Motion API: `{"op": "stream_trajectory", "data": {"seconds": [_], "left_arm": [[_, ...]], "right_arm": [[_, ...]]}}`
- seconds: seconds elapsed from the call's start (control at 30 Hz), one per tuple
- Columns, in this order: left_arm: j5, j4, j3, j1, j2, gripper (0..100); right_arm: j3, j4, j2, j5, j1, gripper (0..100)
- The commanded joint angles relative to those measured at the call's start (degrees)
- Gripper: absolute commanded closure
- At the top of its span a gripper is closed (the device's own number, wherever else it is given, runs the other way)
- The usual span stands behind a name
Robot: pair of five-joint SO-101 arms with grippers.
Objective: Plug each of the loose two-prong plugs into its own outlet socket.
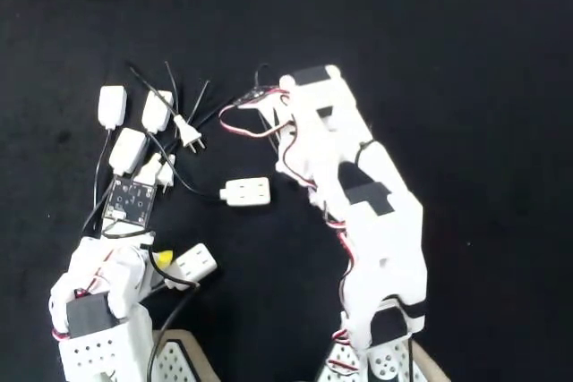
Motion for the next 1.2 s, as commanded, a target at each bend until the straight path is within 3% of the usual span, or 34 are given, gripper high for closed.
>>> {"op": "stream_trajectory", "data": {"seconds": [0.0, 0.5, 0.67, 0.97, 1.17], "left_arm": [[-0.70, -0.62, -0.22, 0.66, 0.18, 67], [-0.70, -0.62, -0.22, 0.66, 0.18, 67], [-0.70, -0.70, -0.22, 0.66, 0.18, 67], [-2.73, -0.79, -0.04, 0.66, 0.18, 67], [-2.73, -1.14, -0.04, 0.75, 0.09, 67]], "right_arm": [[-2.95, 0.97, -0.40, 0.62, 1.23, 89.6], [-3.30, -1.49, 4.26, 2.29, 4.22, 90.0], [-4.53, -1.49, 4.00, 1.85, 4.13, 97.9], [-12.00, 3.78, 2.42, -7.30, 0.26, 98.6], [-8.92, 3.69, -10.95, -12.04, -0.70, 98.6]]}}
